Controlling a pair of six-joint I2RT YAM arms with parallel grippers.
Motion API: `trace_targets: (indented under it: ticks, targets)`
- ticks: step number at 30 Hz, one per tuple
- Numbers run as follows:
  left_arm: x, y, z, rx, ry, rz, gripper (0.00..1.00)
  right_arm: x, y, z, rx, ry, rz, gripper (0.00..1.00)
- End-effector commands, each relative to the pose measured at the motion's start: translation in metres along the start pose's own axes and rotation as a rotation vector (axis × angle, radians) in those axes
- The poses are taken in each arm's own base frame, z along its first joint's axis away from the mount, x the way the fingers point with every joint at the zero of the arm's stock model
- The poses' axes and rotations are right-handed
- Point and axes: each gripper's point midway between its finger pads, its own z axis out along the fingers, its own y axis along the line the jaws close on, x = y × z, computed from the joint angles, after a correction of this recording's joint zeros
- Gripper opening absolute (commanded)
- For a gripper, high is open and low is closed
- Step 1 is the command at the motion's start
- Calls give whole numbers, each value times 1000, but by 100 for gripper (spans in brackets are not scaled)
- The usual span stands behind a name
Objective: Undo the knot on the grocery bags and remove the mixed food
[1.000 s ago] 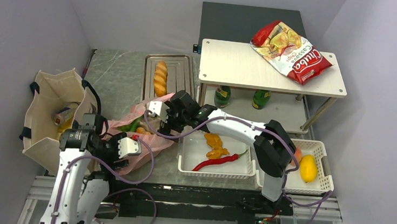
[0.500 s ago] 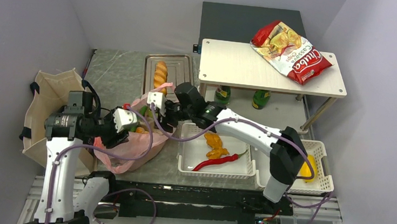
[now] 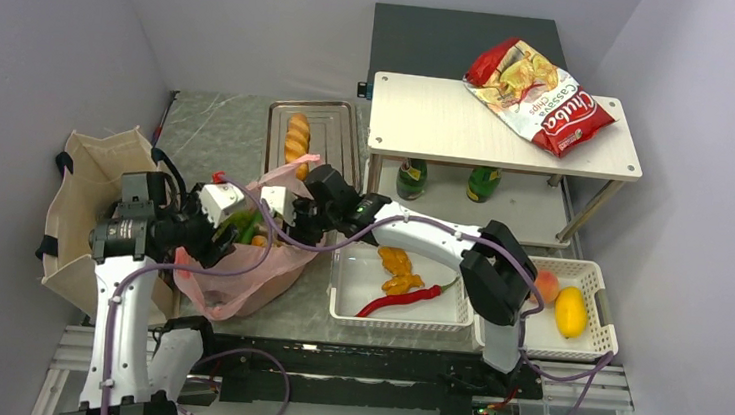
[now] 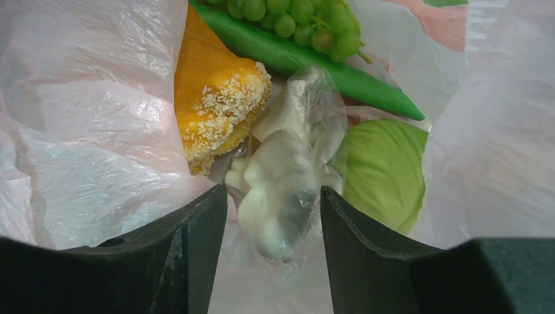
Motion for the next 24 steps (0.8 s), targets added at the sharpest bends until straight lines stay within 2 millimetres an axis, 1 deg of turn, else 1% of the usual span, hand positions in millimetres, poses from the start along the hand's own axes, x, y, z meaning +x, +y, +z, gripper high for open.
trace_targets:
  ticks: [1,3,7,8,9,10,11,12,14,15,21,24]
  targets:
    - [5,30,4,-128,12,-109,75,7,6,10,-5,31,-59,53]
    - [5,34,5,-134,17,-133,75,8,8,13,-17,40,-59,49]
    - [3,37,6,-128,10,-163,75,24,17,19,-71,103,-45,48]
    - [3,37,7,-128,11,-171,75,26,17,20,-75,110,-43,47]
    - [4,38,8,-128,14,-179,75,29,18,21,-78,119,-41,44]
    - [6,37,9,-125,19,-184,75,29,18,21,-79,120,-43,38]
    - [8,38,10,-125,26,-190,75,29,18,20,-80,121,-46,32]
    - [9,39,11,-129,32,-195,75,25,18,18,-79,113,-49,22]
    - [11,39,12,-130,40,-196,75,11,16,11,-68,77,-53,2]
    - [12,40,12,-134,43,-200,75,4,14,8,-56,55,-56,0]
    - [6,42,10,-142,24,-206,76,-61,5,-21,20,-117,-93,0]
    - [5,44,10,-149,24,-214,76,-87,-1,-34,60,-189,-92,0]
